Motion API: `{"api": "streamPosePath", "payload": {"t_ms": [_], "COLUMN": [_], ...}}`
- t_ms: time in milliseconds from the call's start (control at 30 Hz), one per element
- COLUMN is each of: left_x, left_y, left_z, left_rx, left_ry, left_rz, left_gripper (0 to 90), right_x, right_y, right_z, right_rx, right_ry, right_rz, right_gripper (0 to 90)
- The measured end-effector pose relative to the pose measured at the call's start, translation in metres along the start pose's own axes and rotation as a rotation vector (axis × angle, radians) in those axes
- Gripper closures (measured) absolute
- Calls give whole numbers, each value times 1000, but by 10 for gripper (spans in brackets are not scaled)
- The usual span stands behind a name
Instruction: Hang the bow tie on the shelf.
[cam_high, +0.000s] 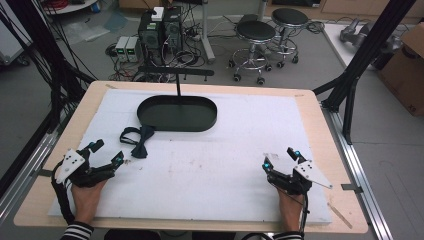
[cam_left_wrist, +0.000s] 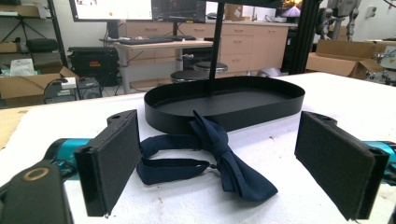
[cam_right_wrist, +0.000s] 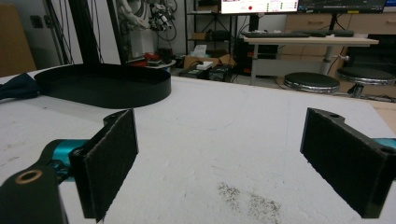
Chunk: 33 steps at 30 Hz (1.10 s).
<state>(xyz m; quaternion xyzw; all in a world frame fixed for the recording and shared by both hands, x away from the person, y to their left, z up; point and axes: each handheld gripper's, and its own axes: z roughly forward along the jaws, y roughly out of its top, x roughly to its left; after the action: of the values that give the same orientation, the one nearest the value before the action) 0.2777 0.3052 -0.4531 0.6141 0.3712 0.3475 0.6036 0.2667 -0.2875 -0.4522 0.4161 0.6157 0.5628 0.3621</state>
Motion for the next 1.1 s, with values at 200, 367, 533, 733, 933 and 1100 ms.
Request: {"api": "streamPosePath", "payload": {"t_ms": [200,367,533,733,933,1100], "left_x": [0,0,0,-1,0,0], "left_y": [0,0,0,1,1,1], "left_z": [0,0,0,2,2,2], "left_rx": [0,2,5,17,18,23], "left_ry": [1,4,13,37,31,33], "left_rz": [-1,-3,-4,-5,-4,-9], "left_gripper": [147,147,148,148,146,145], "right_x": [0,0,1,0,0,1], "right_y": [0,0,0,0,0,0], "right_z": [0,0,0,0,0,0], "right_rx": [-1,2,-4,-6,-4,-4], "right_ry": [-2,-2,-6,-9,-9,-11], "right_rz": [3,7,-3,4,4,2], "right_gripper": [103,103,103,103,103,103]}}
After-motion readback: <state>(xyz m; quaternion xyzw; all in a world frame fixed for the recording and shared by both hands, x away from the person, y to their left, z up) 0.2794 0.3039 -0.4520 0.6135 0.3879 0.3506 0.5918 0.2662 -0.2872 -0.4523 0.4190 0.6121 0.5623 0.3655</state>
